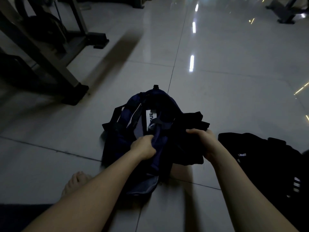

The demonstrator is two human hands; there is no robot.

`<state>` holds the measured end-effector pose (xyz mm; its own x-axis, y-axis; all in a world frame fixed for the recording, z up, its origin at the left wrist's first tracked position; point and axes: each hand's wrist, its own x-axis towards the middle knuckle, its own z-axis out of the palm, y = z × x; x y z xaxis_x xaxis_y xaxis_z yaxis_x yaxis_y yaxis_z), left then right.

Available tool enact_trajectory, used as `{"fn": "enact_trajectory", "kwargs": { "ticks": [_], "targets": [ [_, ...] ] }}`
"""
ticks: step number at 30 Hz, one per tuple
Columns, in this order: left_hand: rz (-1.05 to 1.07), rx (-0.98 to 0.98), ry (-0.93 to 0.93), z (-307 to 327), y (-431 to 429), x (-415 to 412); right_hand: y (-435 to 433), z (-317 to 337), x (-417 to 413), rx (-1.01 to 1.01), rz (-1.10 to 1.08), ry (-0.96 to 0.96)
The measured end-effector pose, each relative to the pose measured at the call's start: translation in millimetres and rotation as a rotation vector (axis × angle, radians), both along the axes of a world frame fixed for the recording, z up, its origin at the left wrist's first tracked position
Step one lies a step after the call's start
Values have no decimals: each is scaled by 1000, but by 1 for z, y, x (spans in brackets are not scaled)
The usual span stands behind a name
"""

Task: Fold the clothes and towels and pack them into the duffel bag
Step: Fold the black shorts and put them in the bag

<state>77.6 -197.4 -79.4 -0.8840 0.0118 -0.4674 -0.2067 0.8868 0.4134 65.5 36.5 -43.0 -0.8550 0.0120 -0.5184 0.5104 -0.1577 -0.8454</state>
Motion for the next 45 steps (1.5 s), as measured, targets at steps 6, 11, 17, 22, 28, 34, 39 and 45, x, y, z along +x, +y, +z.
{"fn": "enact_trajectory", "kwargs": {
  "ticks": [6,11,17,22,28,34,39,45],
  "targets": [
    [-292,246,16,5,62,32,36,18,1,64,-64,3],
    [-722,-1,108,3,90,72,55,40,4,41,39,24],
    [-785,12,378,4,73,83,38,8,12,270,88,-24],
    [-700,-324,422,-14,37,45,41,-17,24,402,74,-68],
    [-1094,-568,95,-32,55,12,43,-23,25,448,138,-77],
    [-1321,-887,29,-36,52,8,35,-30,22,481,235,-82],
    [-1302,-855,319,-5,-1,8,12,-33,9,663,331,-43],
    [-796,-570,341,1,-102,31,-18,-33,8,826,383,50]
  ]
}}
